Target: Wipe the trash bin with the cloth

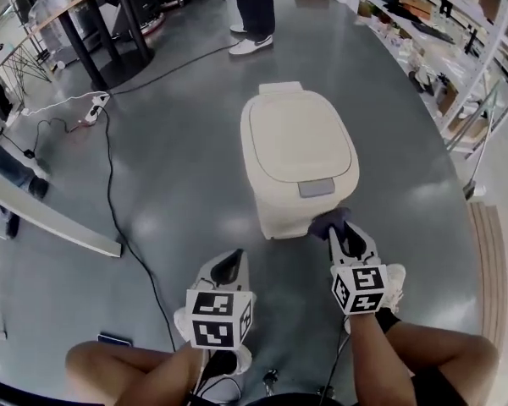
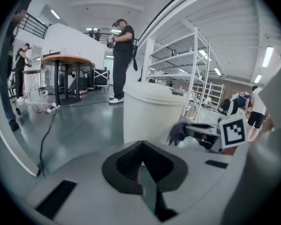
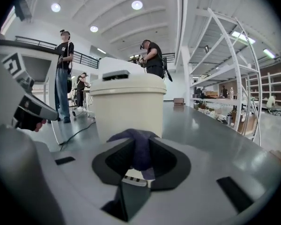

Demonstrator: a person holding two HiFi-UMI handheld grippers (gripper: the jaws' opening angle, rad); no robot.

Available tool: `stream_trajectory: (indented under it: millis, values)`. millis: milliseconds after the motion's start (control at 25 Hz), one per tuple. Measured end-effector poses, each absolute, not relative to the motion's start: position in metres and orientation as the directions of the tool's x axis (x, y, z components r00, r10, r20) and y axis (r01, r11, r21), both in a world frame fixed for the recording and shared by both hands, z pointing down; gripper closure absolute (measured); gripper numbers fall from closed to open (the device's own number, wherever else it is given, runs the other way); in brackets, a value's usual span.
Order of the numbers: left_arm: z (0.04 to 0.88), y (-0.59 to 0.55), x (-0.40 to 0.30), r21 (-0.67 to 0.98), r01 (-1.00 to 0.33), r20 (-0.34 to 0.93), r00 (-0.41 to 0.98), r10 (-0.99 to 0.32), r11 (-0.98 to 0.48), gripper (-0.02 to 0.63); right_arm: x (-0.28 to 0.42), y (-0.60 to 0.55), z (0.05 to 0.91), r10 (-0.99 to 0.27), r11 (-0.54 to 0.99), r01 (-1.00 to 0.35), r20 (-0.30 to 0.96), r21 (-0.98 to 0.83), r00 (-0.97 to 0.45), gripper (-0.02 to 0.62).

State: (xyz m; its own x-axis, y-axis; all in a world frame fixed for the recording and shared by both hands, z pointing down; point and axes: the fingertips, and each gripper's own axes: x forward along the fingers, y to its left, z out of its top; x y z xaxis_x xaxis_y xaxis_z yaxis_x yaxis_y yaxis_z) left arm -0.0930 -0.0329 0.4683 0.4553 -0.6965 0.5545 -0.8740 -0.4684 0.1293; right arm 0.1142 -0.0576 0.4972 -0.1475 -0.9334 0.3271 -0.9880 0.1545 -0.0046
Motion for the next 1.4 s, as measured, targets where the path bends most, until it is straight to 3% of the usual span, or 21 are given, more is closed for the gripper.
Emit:
stream_trajectory:
  millis: [280, 520, 760, 1040, 1400]
  values:
    - [0.430, -0.040, -0.166, 0.014, -0.910, 0.448, 0.375, -0.811, -0.414, 0.606, -0.006, -0.021, 0.470, -0.941, 0.151, -0.974, 0.277, -0.171, -0.194, 0.503]
    - [0.434, -0.050, -0.200, 0.093, -0.932, 0.455, 0.354, -0.817, -0.352, 0.606, -0.059, -0.042, 0.438, -0.974, 0.080, -0.948, 0.178, -0.309, -0.140, 0.503]
    - [0.410, -0.102, -0.215, 0.122, -0.937, 0.419, 0.348, -0.838, -0.328, 0.606, -0.070, -0.073, 0.422, -0.989, 0.003, -0.930, 0.138, -0.367, -0.058, 0.502]
    - [0.388, -0.162, -0.234, 0.075, -0.899, 0.426, 0.419, -0.802, -0.431, 0.606, -0.068, -0.102, 0.418, -0.990, -0.052, -0.912, 0.140, -0.408, -0.006, 0.502]
    - [0.384, -0.195, -0.198, 0.085, -0.857, 0.409, 0.494, -0.767, -0.508, 0.606, -0.072, -0.125, 0.427, -0.987, -0.089, -0.913, 0.161, -0.398, 0.026, 0.503]
